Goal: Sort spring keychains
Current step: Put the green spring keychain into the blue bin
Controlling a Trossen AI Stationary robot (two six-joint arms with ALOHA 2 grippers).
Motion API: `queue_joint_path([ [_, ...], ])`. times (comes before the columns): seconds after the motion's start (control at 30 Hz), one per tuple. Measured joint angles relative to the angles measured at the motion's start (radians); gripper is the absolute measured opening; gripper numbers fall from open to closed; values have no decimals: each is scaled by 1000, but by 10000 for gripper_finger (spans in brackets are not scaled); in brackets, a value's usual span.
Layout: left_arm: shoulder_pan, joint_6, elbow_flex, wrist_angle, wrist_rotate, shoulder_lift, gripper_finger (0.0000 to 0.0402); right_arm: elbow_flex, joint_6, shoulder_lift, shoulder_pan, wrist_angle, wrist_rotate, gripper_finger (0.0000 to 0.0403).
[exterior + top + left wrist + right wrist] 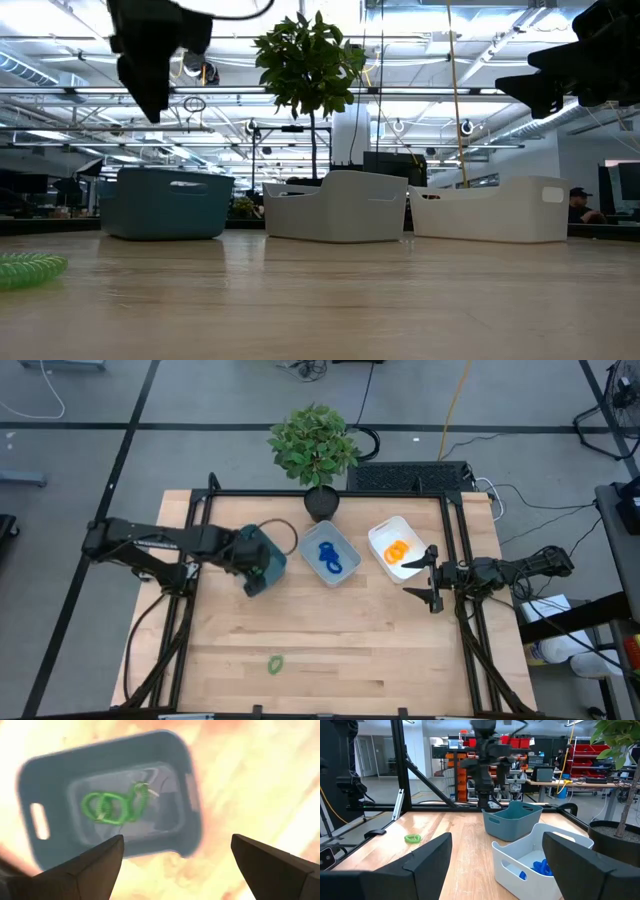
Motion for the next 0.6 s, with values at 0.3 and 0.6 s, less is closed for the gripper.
queue_joint_path([
  [0.3,-232,-227,3,3,1,8,376,0,0,0,0,0,0,297],
  [0.6,-397,-336,4,60,28,109,376,0,0,0,0,0,0,297],
])
